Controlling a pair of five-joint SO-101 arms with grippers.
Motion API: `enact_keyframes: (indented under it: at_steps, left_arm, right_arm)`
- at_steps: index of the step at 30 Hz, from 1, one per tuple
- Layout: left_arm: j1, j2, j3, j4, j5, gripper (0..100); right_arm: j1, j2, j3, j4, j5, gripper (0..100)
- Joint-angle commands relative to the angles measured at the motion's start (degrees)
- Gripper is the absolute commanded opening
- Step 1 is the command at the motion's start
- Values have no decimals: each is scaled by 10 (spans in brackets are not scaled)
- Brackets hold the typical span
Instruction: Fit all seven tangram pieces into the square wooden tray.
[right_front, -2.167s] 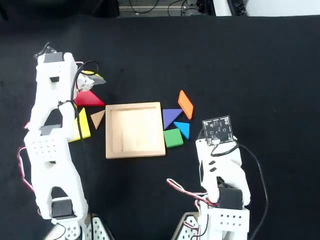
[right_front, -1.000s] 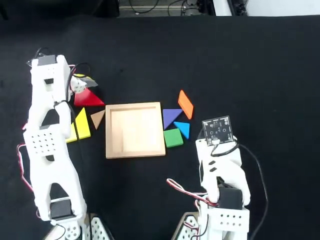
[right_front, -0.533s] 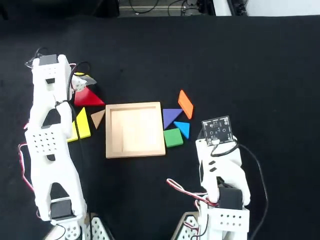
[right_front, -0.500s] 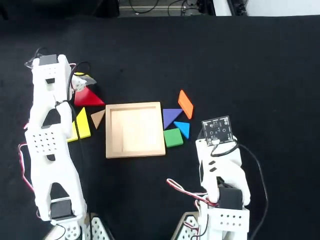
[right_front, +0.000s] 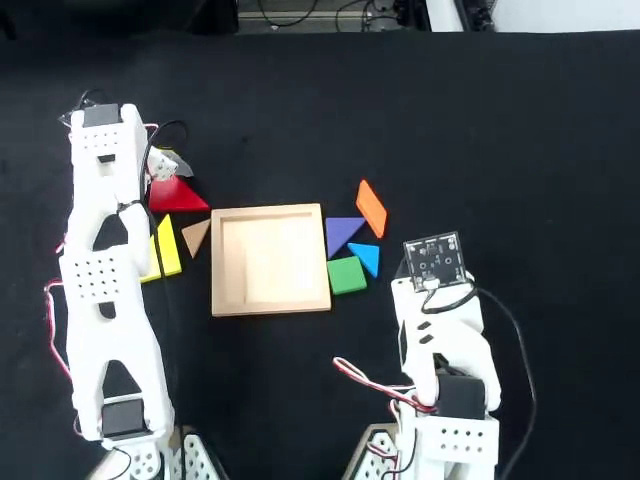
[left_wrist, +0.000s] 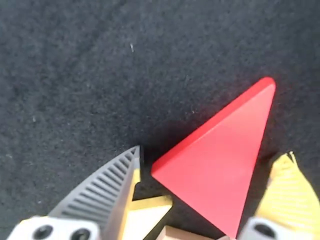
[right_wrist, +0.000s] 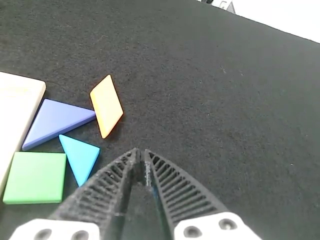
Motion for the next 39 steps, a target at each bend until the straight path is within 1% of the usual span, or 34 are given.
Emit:
enact_keyframes:
  at_steps: [1,6,10,21,27,29,31,36,39]
  left_arm:
    - [15,31,-88,25,-24,384]
    - [1,79,-160,65,-36,383]
    - [-21,97,-196,73,-36,383]
    - [0,104,-200,81,-38,383]
    - [-6,104,-198,86,-115,382]
    - [-10,105,-196,86,-129,382]
    - [-11,105,-185,86,-123,382]
    - [-10,105,-184,85,-74,382]
    - [-10,104,-185,85,-61,382]
  right_arm:
    - [6,-18,0,4,-4,15]
    - [6,-18,0,9,-4,15]
    - [6,-18,0,9,-4,15]
    - [6,-18,0,9,-4,15]
    - [6,-18,0,10,-4,15]
    - [6,-18,0,10,-4,15]
    - [6,-18,0,10,-4,15]
    - [6,-18,0,10,-4,15]
    - [6,-18,0,10,-4,15]
